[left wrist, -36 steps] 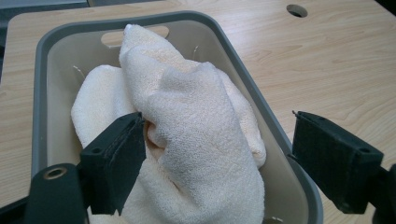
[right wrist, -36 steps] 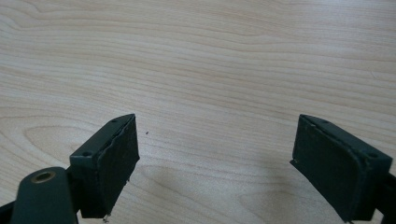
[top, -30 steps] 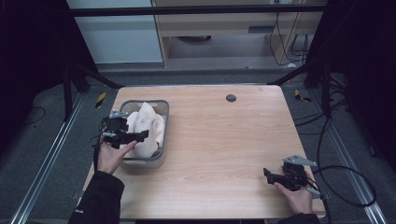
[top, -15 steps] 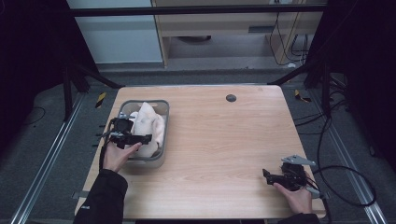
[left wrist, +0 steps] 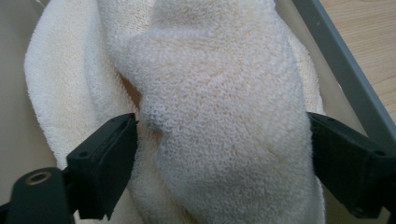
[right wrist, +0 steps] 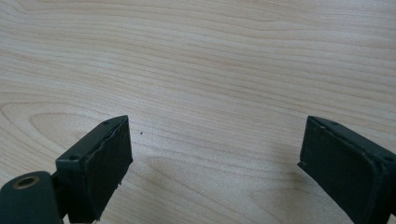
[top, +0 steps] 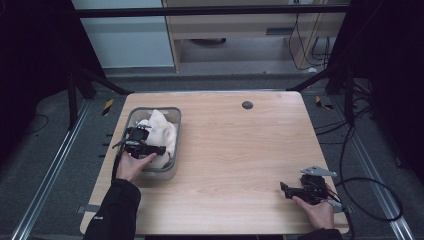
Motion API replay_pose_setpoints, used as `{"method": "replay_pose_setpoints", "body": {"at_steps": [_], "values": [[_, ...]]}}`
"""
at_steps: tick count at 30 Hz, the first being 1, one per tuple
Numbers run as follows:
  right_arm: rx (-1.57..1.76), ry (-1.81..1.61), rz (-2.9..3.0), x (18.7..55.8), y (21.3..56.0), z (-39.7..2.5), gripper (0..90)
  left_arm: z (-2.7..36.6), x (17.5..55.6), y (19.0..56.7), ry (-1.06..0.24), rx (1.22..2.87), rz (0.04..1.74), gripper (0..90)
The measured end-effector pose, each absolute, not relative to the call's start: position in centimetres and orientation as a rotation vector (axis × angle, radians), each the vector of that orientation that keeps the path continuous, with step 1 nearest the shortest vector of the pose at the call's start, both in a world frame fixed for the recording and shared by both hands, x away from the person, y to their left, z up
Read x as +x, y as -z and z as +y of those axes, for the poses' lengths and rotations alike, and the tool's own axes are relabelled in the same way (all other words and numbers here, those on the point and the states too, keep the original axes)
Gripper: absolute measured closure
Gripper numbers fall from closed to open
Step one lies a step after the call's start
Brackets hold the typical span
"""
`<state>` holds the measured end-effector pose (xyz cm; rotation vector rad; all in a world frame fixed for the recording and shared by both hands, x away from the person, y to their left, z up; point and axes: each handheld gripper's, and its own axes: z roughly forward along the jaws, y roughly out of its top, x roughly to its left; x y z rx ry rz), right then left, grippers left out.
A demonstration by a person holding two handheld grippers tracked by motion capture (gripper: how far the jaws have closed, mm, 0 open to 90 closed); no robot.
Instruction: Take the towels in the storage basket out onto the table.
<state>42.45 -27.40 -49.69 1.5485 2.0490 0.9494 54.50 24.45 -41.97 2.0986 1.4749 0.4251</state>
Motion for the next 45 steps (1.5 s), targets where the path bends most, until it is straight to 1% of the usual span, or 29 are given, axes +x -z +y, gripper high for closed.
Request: {"method": "replay_pose_setpoints", "body": {"at_steps": [4,14,18,21,28,45], "values": [[1.548,-0.941,2.053,42.5,49.8,-27.4,8.9,24.6,54.6,42.3,-0.395,2.093,1.488,19.1],[1.544,-0.939,2.058,42.5,49.8,-27.4,8.9,24.9,54.7,42.7,-0.335,2.077,1.548,42.3],[1.544,-0.942,2.060,42.5,49.8,-27.4,8.9,25.0,54.6,42.5,-0.339,2.083,1.546,48.9],[1.547,-0.946,2.065,42.5,49.8,-27.4,8.9,25.0,54.5,42.3,-0.345,2.075,1.541,51.9],[1.554,-0.951,2.069,42.5,49.8,-27.4,8.9,25.5,53.7,40.7,-0.378,2.052,1.505,54.7],[1.543,-0.947,2.074,42.6,49.8,-27.4,8.9,27.2,51.2,34.1,-0.479,1.923,1.398,55.4]]}}
